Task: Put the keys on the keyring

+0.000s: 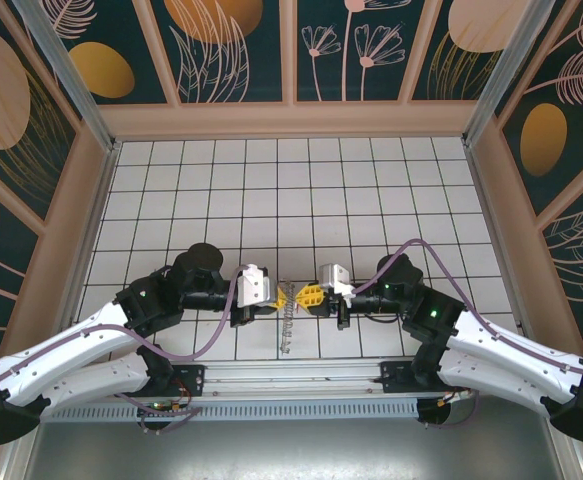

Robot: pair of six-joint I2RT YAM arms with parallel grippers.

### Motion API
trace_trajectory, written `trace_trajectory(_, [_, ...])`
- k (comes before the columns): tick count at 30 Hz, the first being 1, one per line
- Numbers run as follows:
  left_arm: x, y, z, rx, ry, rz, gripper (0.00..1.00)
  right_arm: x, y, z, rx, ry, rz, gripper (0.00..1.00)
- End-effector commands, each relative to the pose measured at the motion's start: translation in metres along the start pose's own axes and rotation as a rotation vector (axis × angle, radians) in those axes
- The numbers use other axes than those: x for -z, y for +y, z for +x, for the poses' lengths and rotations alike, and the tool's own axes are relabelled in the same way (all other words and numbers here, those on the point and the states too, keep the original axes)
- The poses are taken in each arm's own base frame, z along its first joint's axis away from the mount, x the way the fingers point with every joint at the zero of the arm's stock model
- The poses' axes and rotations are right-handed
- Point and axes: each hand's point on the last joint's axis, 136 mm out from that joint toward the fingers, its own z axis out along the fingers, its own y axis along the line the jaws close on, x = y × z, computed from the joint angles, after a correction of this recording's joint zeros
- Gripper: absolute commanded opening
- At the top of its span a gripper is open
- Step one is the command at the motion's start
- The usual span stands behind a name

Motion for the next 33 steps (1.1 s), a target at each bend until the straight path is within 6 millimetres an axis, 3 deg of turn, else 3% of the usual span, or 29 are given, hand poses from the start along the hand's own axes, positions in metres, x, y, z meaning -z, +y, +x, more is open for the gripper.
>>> trace_trajectory(1, [0.0094, 0.0015, -0.0311, -0.053, -0.094, -0.011, 0.0, -0.0013, 0.0071, -0.0051, -0.01, -0.008, -0.045, 0.0])
trace_trajectory(33, [0.0091, 0.0005, -0.0318, -0.057, -0.096, -0.005, 0.0, -0.0067, 0.0068, -0.0027, -0.01, -0.003, -0.065, 0.0])
